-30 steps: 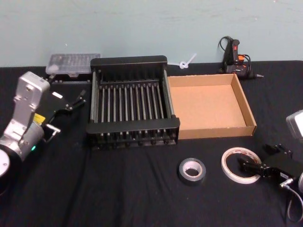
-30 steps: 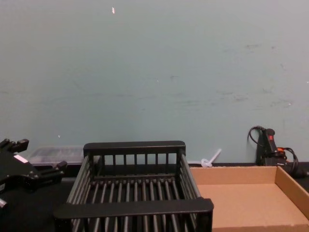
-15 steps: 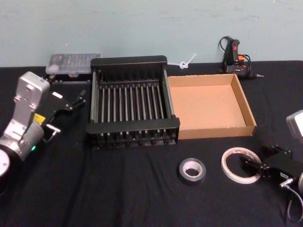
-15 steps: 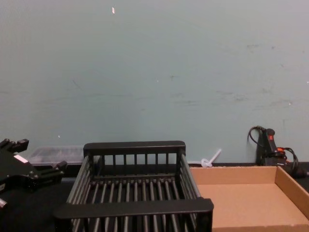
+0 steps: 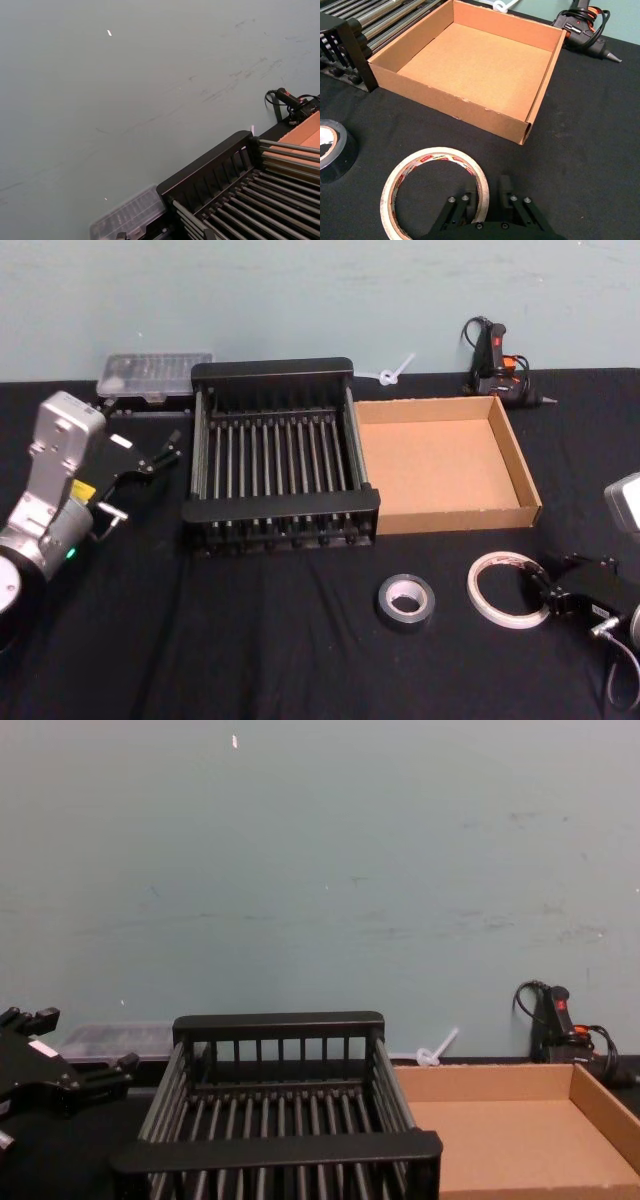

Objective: Pick up the white tape and place it into the black box , Pick up the silver tape and place it into the brown box.

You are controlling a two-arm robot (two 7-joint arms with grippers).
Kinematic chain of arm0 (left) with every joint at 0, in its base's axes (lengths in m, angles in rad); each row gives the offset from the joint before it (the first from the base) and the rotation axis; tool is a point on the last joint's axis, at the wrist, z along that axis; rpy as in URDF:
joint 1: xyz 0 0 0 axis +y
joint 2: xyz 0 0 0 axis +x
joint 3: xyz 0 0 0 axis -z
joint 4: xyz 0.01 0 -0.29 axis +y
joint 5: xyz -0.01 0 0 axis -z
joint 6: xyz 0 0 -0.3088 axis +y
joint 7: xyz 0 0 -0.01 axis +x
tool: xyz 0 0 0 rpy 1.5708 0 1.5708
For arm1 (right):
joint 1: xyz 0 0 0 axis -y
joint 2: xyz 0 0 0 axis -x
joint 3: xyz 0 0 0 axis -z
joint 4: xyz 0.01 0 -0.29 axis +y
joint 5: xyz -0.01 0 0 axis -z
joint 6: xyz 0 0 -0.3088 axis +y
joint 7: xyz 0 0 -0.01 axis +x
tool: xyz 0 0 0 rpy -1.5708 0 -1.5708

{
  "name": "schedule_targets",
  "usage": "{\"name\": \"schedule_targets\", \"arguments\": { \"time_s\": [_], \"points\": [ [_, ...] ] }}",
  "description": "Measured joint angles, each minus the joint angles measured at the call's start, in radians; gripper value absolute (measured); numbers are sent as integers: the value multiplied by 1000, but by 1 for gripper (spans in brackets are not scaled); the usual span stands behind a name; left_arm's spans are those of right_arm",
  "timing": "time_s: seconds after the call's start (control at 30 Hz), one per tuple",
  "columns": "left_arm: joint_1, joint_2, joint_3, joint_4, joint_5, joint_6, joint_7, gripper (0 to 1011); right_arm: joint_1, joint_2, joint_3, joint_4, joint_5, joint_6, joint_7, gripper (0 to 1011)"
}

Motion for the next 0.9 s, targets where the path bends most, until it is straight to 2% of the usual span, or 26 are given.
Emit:
{"name": "schedule_targets", "arguments": {
  "time_s": [0.17,0.3,0.9],
  "points": [
    [0,0,0,0,0,0,0,1002,0,0,0,0,0,0,0,144],
    [0,0,0,0,0,0,0,1001,0,0,0,0,0,0,0,78],
    [0,0,0,0,0,0,0,1002,0,0,0,0,0,0,0,78]
  ]
}}
